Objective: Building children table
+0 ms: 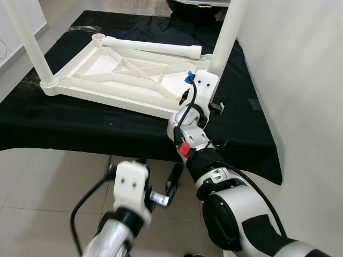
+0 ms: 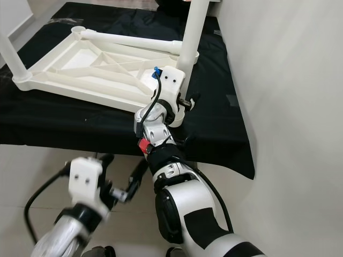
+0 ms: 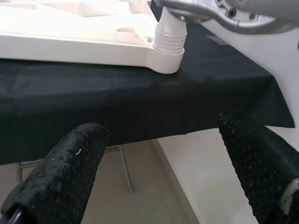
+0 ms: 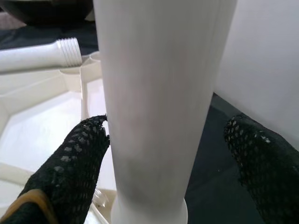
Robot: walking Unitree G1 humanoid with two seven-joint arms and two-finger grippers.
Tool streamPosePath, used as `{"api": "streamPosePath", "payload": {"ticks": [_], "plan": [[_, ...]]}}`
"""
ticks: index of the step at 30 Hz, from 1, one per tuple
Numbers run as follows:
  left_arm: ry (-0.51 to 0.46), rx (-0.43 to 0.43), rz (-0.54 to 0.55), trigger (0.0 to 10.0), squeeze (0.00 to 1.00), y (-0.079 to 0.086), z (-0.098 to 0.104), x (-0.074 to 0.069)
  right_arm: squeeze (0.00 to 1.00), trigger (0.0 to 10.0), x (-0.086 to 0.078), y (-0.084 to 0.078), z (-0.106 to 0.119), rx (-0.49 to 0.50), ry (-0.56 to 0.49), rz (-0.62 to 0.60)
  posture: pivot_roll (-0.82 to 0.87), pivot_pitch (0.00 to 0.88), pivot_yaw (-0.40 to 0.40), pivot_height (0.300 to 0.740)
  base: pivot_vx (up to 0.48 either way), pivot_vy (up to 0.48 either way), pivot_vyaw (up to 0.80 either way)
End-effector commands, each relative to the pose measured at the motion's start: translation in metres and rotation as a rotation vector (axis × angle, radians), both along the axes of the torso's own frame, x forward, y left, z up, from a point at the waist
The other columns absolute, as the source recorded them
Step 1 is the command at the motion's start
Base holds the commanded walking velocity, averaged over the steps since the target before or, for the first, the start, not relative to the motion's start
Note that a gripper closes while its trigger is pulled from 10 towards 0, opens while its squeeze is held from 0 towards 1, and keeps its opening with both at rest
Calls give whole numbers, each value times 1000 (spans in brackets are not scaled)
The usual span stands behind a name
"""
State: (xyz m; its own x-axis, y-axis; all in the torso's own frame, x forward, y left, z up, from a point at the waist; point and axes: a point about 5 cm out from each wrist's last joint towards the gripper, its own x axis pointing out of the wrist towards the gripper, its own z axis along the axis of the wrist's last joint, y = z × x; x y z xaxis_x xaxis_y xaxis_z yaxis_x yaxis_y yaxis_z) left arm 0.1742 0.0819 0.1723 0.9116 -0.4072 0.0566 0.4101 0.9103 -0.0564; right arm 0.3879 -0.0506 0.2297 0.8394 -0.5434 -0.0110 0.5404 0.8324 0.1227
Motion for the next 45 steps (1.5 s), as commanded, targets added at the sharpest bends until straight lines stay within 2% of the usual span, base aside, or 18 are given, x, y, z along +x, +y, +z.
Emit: {"api": "streamPosePath", "payload": {"ticks": [1,22,45], "plan": [[-18,0,-4,10000,0,0,2,-3,0,10000,-2,3,-3,-9,11,12,113,177,-81,740,0,0,0],[-26,-18,-6,10000,0,-7,3,-3,0,10000,-5,7,-2,7,3,55,108,166,-82,740,0,0,0],[-35,-16,-13,10000,0,-10,1,-2,0,10000,-9,0,-4,-7,-2,105,107,139,-79,740,0,0,0]]}}
